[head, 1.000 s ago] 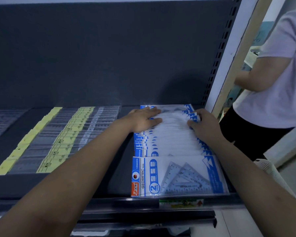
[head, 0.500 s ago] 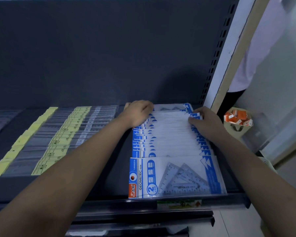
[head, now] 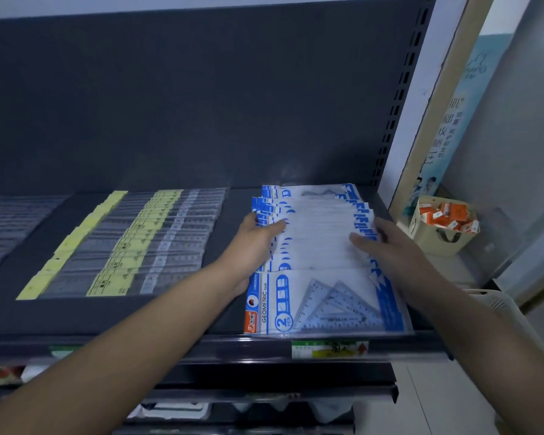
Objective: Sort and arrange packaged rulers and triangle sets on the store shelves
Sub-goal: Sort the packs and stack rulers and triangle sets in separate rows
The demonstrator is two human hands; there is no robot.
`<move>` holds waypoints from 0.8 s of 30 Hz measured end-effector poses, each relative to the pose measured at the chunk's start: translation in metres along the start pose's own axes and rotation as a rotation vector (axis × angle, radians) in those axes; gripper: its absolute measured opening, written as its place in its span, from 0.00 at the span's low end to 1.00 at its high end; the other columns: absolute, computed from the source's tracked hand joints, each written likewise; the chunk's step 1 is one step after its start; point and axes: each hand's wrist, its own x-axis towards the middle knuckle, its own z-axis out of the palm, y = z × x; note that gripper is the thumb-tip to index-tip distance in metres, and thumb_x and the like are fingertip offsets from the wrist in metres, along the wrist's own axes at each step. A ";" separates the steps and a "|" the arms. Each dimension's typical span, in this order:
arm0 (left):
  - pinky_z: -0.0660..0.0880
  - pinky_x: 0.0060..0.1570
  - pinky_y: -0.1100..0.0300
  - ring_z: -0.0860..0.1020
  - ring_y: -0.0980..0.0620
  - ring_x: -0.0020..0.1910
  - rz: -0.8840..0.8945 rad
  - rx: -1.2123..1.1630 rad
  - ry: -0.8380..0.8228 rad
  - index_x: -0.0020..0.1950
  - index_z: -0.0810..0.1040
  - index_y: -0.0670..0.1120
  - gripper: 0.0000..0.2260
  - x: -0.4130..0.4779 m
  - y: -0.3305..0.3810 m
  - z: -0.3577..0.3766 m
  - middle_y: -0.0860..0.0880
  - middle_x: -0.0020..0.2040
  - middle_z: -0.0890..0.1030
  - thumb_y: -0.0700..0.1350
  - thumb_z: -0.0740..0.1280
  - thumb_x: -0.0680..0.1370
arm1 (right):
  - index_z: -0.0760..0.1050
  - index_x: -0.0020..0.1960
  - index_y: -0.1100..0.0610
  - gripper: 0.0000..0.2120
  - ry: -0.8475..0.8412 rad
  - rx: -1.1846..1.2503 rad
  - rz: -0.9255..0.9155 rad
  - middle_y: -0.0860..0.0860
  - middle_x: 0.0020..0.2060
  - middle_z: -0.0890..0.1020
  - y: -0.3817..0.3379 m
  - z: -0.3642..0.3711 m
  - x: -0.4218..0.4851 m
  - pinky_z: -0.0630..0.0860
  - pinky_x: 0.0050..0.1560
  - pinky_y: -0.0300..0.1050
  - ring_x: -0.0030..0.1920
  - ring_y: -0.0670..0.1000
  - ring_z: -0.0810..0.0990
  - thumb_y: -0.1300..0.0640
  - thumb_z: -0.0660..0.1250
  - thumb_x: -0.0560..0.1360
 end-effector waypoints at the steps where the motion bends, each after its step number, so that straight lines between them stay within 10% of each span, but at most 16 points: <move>1: 0.77 0.30 0.63 0.80 0.52 0.37 0.037 0.038 -0.012 0.51 0.70 0.54 0.10 -0.001 -0.005 0.002 0.47 0.48 0.81 0.42 0.68 0.76 | 0.63 0.72 0.50 0.30 0.012 -0.038 -0.028 0.44 0.61 0.74 0.002 0.003 -0.004 0.75 0.52 0.44 0.49 0.44 0.77 0.50 0.69 0.74; 4: 0.78 0.44 0.60 0.81 0.53 0.47 0.172 0.235 -0.008 0.53 0.70 0.59 0.19 -0.001 -0.016 0.008 0.49 0.55 0.80 0.38 0.70 0.73 | 0.60 0.74 0.53 0.33 0.061 -0.135 -0.116 0.48 0.66 0.71 0.005 0.009 -0.006 0.69 0.55 0.42 0.54 0.44 0.71 0.54 0.70 0.74; 8: 0.75 0.37 0.68 0.81 0.56 0.47 0.196 0.241 0.033 0.56 0.68 0.61 0.22 0.010 -0.017 0.009 0.52 0.58 0.79 0.39 0.71 0.72 | 0.62 0.74 0.55 0.33 0.070 -0.105 -0.119 0.49 0.66 0.73 0.001 0.011 0.001 0.68 0.52 0.40 0.52 0.44 0.72 0.56 0.71 0.73; 13: 0.77 0.55 0.50 0.80 0.46 0.54 0.142 0.280 0.064 0.64 0.67 0.54 0.24 0.022 -0.015 0.012 0.47 0.61 0.77 0.40 0.71 0.72 | 0.63 0.73 0.57 0.32 0.080 -0.116 -0.131 0.50 0.63 0.74 -0.005 0.014 0.008 0.68 0.52 0.39 0.52 0.44 0.72 0.57 0.71 0.73; 16: 0.67 0.67 0.44 0.68 0.42 0.69 0.204 0.472 0.118 0.65 0.69 0.48 0.21 0.025 -0.009 0.006 0.42 0.69 0.69 0.47 0.70 0.74 | 0.71 0.64 0.51 0.19 0.056 -0.190 -0.191 0.43 0.53 0.75 -0.007 0.010 0.006 0.69 0.46 0.31 0.43 0.36 0.74 0.56 0.69 0.74; 18: 0.54 0.74 0.45 0.52 0.46 0.77 0.231 0.670 0.110 0.75 0.60 0.51 0.36 0.022 -0.010 0.000 0.46 0.78 0.54 0.62 0.67 0.72 | 0.72 0.55 0.47 0.08 0.062 -0.298 -0.270 0.45 0.54 0.78 -0.008 0.007 0.003 0.72 0.46 0.33 0.46 0.37 0.77 0.52 0.65 0.76; 24: 0.51 0.74 0.48 0.42 0.54 0.77 0.225 0.806 -0.150 0.76 0.52 0.61 0.58 0.008 -0.017 -0.007 0.58 0.77 0.37 0.73 0.73 0.52 | 0.60 0.73 0.51 0.41 -0.040 -0.602 -0.263 0.48 0.70 0.64 -0.002 0.013 -0.001 0.59 0.59 0.40 0.69 0.50 0.65 0.31 0.65 0.67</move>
